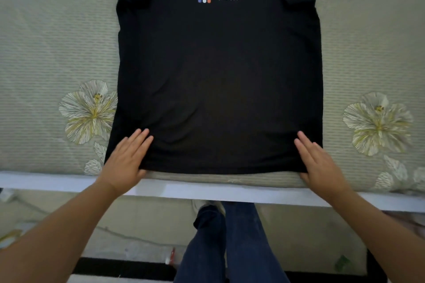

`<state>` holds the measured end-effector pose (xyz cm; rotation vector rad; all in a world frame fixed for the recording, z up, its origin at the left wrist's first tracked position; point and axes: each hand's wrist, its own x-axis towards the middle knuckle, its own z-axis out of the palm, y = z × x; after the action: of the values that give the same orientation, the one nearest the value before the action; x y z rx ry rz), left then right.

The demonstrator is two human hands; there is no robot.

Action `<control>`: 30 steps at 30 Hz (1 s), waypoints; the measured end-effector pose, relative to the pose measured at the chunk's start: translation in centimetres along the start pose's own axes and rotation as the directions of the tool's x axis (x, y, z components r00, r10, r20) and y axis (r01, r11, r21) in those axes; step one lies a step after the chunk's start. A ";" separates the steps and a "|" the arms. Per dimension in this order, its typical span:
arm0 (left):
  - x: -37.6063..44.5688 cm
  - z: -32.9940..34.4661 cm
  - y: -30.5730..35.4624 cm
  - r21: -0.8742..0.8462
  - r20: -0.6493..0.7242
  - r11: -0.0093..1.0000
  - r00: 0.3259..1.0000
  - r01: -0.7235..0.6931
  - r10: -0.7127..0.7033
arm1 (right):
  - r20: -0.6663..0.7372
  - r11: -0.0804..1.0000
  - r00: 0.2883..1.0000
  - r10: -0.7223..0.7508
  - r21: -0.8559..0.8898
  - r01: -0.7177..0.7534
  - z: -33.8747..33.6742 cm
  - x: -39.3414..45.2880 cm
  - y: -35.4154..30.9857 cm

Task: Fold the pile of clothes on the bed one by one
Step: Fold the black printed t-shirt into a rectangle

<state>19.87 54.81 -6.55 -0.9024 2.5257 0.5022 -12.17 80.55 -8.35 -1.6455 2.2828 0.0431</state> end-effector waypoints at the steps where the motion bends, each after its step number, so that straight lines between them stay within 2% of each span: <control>1: 0.0 0.2 -0.3 -0.021 -0.027 1.000 1.000 0.005 -0.006 | -0.029 1.000 0.999 0.016 0.006 -0.015 0.1 0.0 -0.2; 4: -0.5 0.7 -0.9 -0.020 -0.016 0.999 0.999 0.035 -0.035 | -0.088 0.999 0.995 0.037 -0.011 -0.038 0.4 -0.1 -0.8; 5: -0.7 1.0 -0.9 0.017 -0.018 1.000 1.000 0.005 -0.005 | -0.087 0.999 0.996 0.025 -0.021 -0.026 0.4 -0.1 -0.9; 8: -1.6 1.9 -0.9 0.120 -0.011 0.990 0.997 -0.069 0.071 | -0.053 0.987 0.997 -0.059 -0.151 0.051 0.4 -0.8 -0.3; 12: -1.9 2.1 -1.0 0.226 -0.008 0.969 0.995 -0.097 0.101 | 0.044 0.952 0.996 -0.071 -0.296 0.081 -0.3 -2.9 1.8; 16: -1.3 2.2 -0.9 0.181 -0.081 0.979 0.991 -0.095 0.111 | 0.067 0.951 0.998 -0.008 -0.306 0.028 -0.1 -3.1 1.0; 18: -1.3 2.6 -1.4 0.107 -0.126 0.994 0.991 -0.023 0.036 | 0.104 0.965 0.994 0.022 -0.261 0.006 0.2 -3.2 0.5; 21: -1.8 3.0 -1.8 0.111 -0.026 0.993 0.999 0.036 -0.033 | 0.258 0.957 0.956 0.139 -0.283 -0.063 0.2 -3.6 0.4; 24: -3.7 3.9 -1.3 0.195 0.067 0.980 0.996 0.044 -0.058 | 0.315 0.947 0.934 0.167 -0.316 -0.063 0.1 -4.3 -0.4; 30: -8.5 3.9 0.2 0.143 0.160 0.983 0.978 0.113 -0.135 | 0.407 0.954 0.891 0.200 -0.287 -0.083 -1.5 -6.9 -3.2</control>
<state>26.70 61.07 -5.67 -0.9200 2.3033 0.3500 -7.65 85.56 -4.49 -1.3983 2.1041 0.7052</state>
